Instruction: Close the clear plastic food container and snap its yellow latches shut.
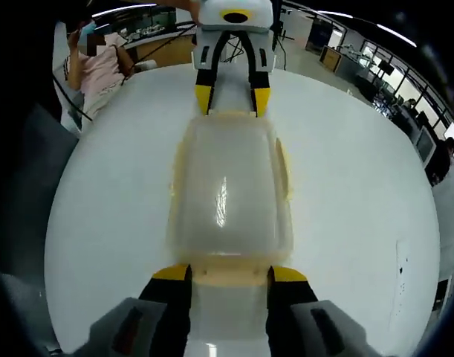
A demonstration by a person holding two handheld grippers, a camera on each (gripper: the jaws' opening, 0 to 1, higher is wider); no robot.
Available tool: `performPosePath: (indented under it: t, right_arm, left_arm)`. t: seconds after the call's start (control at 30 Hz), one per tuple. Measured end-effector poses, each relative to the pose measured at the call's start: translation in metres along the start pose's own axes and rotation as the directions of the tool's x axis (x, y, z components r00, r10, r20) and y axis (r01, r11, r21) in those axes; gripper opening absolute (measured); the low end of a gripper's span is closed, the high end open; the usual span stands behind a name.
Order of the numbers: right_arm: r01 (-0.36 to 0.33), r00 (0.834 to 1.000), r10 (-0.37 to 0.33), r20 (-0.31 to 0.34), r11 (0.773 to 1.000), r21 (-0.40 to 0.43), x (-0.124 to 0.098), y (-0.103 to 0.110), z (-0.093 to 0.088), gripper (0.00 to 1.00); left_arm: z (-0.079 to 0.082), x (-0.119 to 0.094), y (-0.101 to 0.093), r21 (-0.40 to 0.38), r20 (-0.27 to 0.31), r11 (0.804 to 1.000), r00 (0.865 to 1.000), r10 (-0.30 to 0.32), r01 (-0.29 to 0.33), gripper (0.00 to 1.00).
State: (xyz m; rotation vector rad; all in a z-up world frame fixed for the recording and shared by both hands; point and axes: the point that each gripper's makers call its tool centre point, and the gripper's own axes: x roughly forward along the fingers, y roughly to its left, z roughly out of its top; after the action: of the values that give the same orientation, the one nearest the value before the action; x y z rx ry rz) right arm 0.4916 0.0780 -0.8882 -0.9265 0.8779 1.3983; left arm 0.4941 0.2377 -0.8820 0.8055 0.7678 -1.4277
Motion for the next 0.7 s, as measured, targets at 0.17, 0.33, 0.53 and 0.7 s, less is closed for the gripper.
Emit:
performPosePath:
  t: [0.17,0.33,0.53,0.7]
  right_arm:
    - [-0.014,1.0,0.015,-0.016,1.0,0.002,0.0015,0.0006,0.001,0.38]
    - [-0.024,0.999,0.023,-0.034,1.0,-0.001,0.0019,-0.0006,0.0004,0.37]
    - [-0.022,1.0,0.022,-0.018,1.0,0.005,0.0019,-0.0005,0.0,0.37]
    - [-0.022,0.999,0.022,-0.028,1.0,0.002,0.0019,-0.0004,0.0,0.37]
  left_arm:
    - [-0.0008,0.0012,0.0011,0.012,0.013,1.0,1.0,-0.007,0.007,0.38]
    - [0.0007,0.0016,0.001,0.01,0.022,1.0,1.0,-0.006,0.006,0.38]
    - [0.0021,0.0024,0.0002,0.001,-0.011,1.0,1.0,-0.002,0.002,0.38]
    - [0.0027,0.0023,0.0003,-0.004,-0.023,1.0,1.0,-0.001,0.001,0.37]
